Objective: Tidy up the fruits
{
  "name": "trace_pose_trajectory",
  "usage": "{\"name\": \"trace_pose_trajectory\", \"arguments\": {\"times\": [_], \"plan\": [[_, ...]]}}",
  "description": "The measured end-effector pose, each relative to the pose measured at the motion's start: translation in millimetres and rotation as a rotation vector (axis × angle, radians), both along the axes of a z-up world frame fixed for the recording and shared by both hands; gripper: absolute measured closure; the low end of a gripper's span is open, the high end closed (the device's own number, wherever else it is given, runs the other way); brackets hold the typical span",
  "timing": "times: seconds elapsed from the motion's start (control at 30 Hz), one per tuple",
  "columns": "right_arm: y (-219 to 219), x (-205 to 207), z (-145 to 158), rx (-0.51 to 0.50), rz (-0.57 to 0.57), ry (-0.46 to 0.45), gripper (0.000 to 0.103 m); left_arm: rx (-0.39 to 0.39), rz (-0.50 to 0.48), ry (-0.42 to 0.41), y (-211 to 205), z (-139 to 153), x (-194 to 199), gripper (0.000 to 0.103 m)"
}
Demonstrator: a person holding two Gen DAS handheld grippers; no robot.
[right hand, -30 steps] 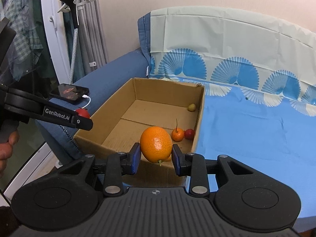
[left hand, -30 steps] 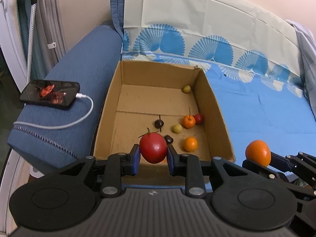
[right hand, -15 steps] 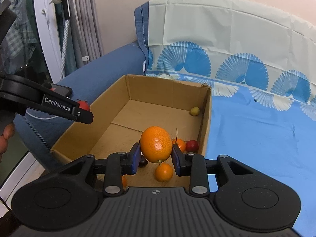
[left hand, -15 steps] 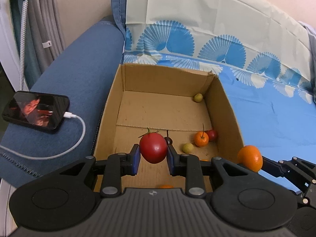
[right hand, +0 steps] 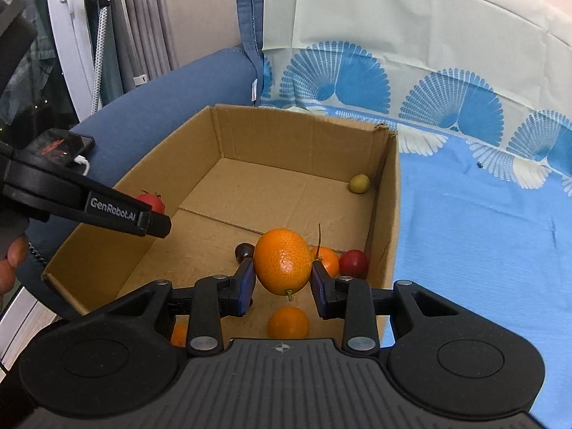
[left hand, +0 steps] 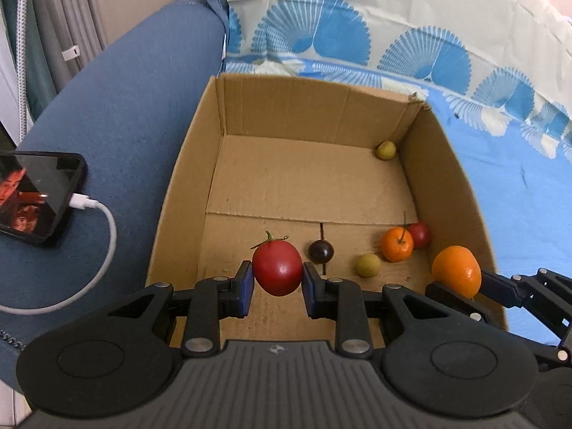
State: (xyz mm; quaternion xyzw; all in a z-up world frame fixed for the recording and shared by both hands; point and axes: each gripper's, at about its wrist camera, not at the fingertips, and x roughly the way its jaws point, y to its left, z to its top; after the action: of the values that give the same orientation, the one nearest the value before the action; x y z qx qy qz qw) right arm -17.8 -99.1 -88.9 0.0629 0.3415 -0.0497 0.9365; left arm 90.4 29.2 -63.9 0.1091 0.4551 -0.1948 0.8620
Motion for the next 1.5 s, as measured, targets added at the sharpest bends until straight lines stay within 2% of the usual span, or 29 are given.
{"name": "trace_pose_trajectory", "arguments": {"times": [0.4, 0.7, 0.73, 0.77, 0.8, 0.83, 0.87, 0.9, 0.93, 1.0, 1.13, 1.33, 1.5], "plan": [[-5, 19, -23, -0.009, 0.013, 0.051, 0.068, 0.053, 0.001, 0.037, -14, -31, 21, 0.071], [-5, 30, -31, -0.064, 0.037, 0.064, 0.067, 0.082, 0.001, 0.055, -19, -47, 30, 0.071], [-4, 31, -31, -0.075, 0.047, 0.066, 0.067, 0.081, -0.006, 0.051, -20, -47, 30, 0.069], [-3, 32, -30, -0.088, 0.057, 0.066, 0.062, 0.075, -0.021, 0.048, -20, -46, 29, 0.053], [-1, 33, -28, -0.113, 0.064, 0.063, 0.045, 0.071, -0.034, 0.043, -21, -45, 28, 0.039], [1, 32, -25, -0.139, 0.067, 0.053, 0.036, 0.068, -0.031, 0.026, -21, -41, 26, 0.012], [2, 30, -20, -0.169, 0.071, 0.035, 0.022, 0.062, -0.019, -0.001, -20, -36, 22, 0.0], [4, 27, -16, -0.191, 0.073, 0.019, 0.016, 0.051, -0.014, -0.035, -18, -31, 17, 0.0], [5, 23, -13, -0.21, 0.077, 0.009, 0.015, 0.047, -0.023, -0.047, -17, -27, 14, 0.0], [7, 15, -6, -0.226, 0.079, 0.004, 0.01, 0.05, -0.043, -0.034, -16, -22, 9, 0.0], [13, -6, 5, -0.209, 0.06, 0.001, 0.007, 0.049, -0.043, -0.014, -10, -14, -7, 0.0], [29, -49, 22, -0.146, 0.0, -0.01, 0.003, 0.048, -0.04, -0.042, 5, 6, -51, 0.0], [42, -88, 32, -0.137, -0.035, -0.03, 0.001, 0.056, -0.047, -0.055, 18, 18, -88, 0.0]]}}
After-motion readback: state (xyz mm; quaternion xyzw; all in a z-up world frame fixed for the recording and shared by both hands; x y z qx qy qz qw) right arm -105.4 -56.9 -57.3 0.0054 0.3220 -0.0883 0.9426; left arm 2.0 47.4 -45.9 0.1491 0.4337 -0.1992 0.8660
